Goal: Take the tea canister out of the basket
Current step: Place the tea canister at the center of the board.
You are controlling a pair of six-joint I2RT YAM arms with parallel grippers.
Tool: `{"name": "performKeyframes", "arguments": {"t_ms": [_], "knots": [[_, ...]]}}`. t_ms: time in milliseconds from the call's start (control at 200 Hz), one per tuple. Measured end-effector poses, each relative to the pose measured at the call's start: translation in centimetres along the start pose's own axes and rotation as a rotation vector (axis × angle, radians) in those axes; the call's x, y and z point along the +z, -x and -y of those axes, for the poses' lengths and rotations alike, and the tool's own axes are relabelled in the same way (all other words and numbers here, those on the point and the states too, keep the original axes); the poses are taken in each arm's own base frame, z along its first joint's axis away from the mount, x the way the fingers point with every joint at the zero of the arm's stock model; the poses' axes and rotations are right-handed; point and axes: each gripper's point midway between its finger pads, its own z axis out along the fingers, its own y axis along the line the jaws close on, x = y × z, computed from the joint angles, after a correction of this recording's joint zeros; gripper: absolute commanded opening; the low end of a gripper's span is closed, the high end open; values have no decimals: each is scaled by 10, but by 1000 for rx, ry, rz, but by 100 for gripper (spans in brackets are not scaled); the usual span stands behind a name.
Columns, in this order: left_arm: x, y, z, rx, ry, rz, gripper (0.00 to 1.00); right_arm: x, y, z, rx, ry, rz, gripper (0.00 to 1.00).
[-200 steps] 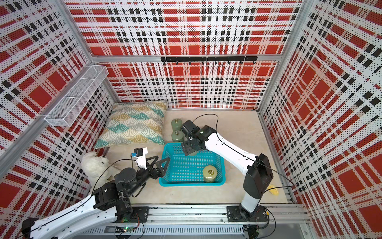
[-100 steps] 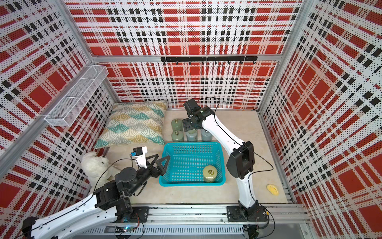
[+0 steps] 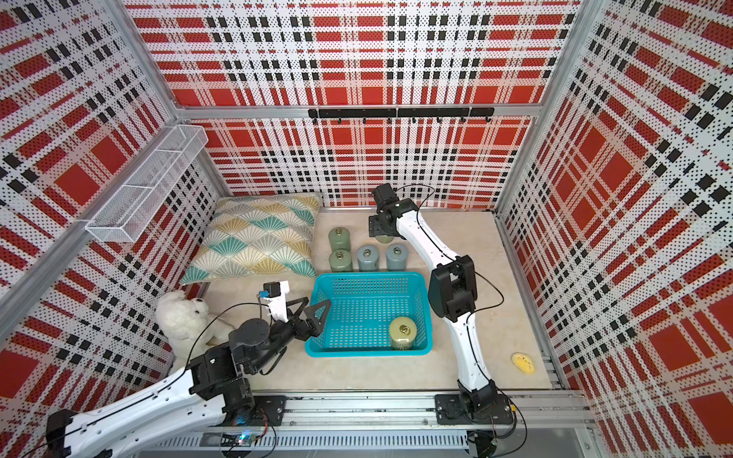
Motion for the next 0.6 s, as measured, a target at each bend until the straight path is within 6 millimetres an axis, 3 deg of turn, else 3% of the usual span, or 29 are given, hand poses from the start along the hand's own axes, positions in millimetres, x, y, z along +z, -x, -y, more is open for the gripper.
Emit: {"name": "performKeyframes", "arguments": {"t_ms": [220, 596], "knots": [[5, -6, -1, 7, 14, -24, 99, 35, -6, -6, -4, 4, -11, 74], [9, -9, -1, 14, 23, -36, 99, 66, -12, -24, -16, 47, -5, 75]]}}
